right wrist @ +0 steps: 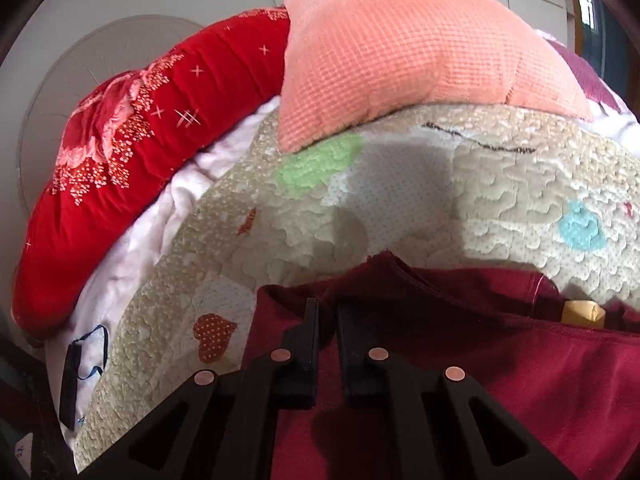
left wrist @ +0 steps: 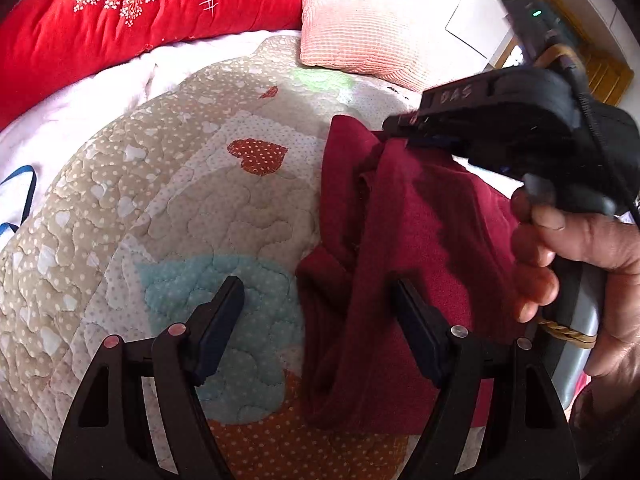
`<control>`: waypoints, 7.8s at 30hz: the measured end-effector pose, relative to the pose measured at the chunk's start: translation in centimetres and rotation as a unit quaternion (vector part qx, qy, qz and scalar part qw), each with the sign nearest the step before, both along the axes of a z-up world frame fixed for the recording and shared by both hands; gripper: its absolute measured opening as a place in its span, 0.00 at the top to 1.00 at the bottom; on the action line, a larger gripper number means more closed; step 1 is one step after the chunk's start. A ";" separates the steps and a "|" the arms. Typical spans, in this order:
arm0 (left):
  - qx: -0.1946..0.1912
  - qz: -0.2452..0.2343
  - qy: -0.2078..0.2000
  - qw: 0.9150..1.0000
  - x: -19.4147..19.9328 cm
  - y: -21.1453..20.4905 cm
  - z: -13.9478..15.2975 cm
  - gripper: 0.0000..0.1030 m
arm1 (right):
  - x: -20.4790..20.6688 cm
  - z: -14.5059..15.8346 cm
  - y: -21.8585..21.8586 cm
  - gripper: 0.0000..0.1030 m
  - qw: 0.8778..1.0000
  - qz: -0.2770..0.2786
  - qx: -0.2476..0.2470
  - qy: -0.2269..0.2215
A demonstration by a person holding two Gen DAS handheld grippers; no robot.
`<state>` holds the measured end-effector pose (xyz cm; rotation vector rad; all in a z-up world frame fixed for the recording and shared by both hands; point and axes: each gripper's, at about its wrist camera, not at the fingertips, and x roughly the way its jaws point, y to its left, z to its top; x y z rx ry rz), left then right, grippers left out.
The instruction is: Fold small clothes
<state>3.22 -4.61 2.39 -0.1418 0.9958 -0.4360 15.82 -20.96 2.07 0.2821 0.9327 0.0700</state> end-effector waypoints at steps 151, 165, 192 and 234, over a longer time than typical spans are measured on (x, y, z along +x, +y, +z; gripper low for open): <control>-0.058 -0.012 0.037 0.998 -1.7 1.5 -0.5 0.34 | -4.6 -0.4 2.8 0.70 0.997 0.008 -0.072 0.042; -0.119 -0.167 -0.032 0.978 -10.0 -6.2 6.7 0.84 | -16.8 9.4 -8.8 0.81 0.997 -0.029 0.007 -0.070; 0.044 -0.238 -0.087 0.966 -16.3 -15.6 6.6 0.64 | -31.1 3.3 -16.3 0.36 0.993 -0.093 0.074 -0.021; 0.069 -0.179 -0.077 0.978 -10.9 -21.0 3.8 0.42 | -27.7 0.1 -19.0 0.76 0.989 -0.138 -0.047 -0.037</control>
